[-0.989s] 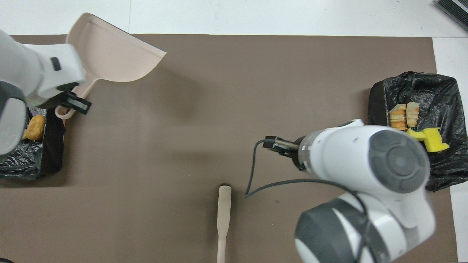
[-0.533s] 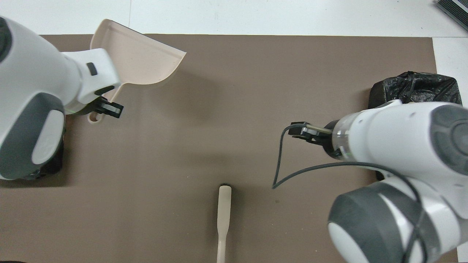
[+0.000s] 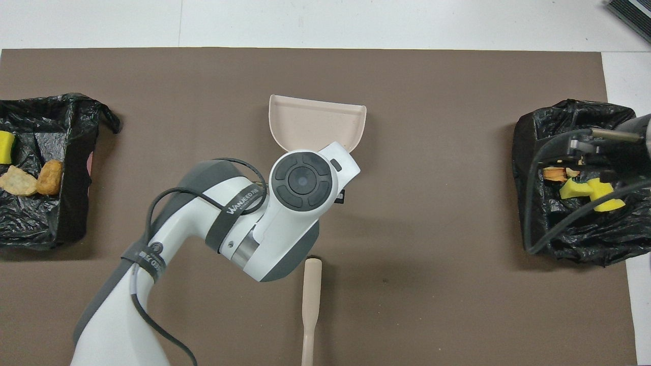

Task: Sweep and dump trash in bin
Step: 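Bring the empty dustpan to the table center with the left gripper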

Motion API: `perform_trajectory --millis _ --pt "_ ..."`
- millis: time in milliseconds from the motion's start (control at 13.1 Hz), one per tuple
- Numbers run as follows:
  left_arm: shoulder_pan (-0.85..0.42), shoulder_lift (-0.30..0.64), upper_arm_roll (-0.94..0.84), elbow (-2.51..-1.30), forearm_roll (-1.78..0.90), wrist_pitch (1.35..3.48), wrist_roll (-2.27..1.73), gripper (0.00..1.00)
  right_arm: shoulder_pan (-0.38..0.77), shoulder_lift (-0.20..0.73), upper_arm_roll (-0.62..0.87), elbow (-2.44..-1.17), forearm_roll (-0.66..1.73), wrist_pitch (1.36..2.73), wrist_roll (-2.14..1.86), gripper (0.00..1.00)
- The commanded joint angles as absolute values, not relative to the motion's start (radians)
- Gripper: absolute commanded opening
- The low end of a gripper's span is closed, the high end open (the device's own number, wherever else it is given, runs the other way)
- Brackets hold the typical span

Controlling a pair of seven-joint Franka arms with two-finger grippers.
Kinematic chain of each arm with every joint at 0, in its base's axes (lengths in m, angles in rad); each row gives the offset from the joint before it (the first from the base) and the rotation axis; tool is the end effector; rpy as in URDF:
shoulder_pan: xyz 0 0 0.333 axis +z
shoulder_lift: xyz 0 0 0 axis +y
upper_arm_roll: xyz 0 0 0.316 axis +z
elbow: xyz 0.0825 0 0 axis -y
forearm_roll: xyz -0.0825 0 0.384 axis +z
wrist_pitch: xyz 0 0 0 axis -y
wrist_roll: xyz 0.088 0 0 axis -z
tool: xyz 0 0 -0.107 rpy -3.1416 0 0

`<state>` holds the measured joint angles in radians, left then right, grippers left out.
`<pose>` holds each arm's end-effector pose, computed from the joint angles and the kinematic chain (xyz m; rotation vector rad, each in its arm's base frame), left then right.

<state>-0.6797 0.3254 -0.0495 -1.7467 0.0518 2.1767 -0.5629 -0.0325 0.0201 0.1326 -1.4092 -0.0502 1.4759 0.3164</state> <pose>0.4910 -0.4324 0.3969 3.0831 -0.2940 0.1566 0.5481 0.0483 0.6805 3.0847 -0.3443 0.0862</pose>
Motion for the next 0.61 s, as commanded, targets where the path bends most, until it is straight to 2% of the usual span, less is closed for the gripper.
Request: perform_trajectory --millis 0,152,228,304,380,533 --pt "-0.736 0.304 -0.028 -1.801 0.014 2.236 -0.615 0.00 -0.060 0.038 0.144 -1.384 -0.054 1.465 0.290 1.00" --pt "-0.738 0.334 -0.028 -1.799 0.014 2.261 -0.638 0.00 -0.060 0.028 0.144 -1.405 -0.054 1.463 0.294 1.00" --pt "-0.744 0.334 -0.028 -1.798 0.017 2.261 -0.685 0.03 -0.058 0.020 0.144 -1.413 -0.054 1.463 0.299 1.00" --pt "-0.744 0.334 -0.028 -1.796 0.024 2.266 -0.721 0.57 -0.058 0.017 0.146 -1.422 -0.054 1.463 0.288 1.00" --pt "-0.742 0.334 -0.028 -1.798 0.025 2.264 -0.724 1.00 -0.060 0.014 0.146 -1.424 -0.052 1.460 0.284 1.00" --pt "-0.727 0.321 -0.028 -1.796 0.025 2.246 -0.723 1.00 -0.061 0.008 0.144 -1.430 -0.015 1.453 0.270 1.00"
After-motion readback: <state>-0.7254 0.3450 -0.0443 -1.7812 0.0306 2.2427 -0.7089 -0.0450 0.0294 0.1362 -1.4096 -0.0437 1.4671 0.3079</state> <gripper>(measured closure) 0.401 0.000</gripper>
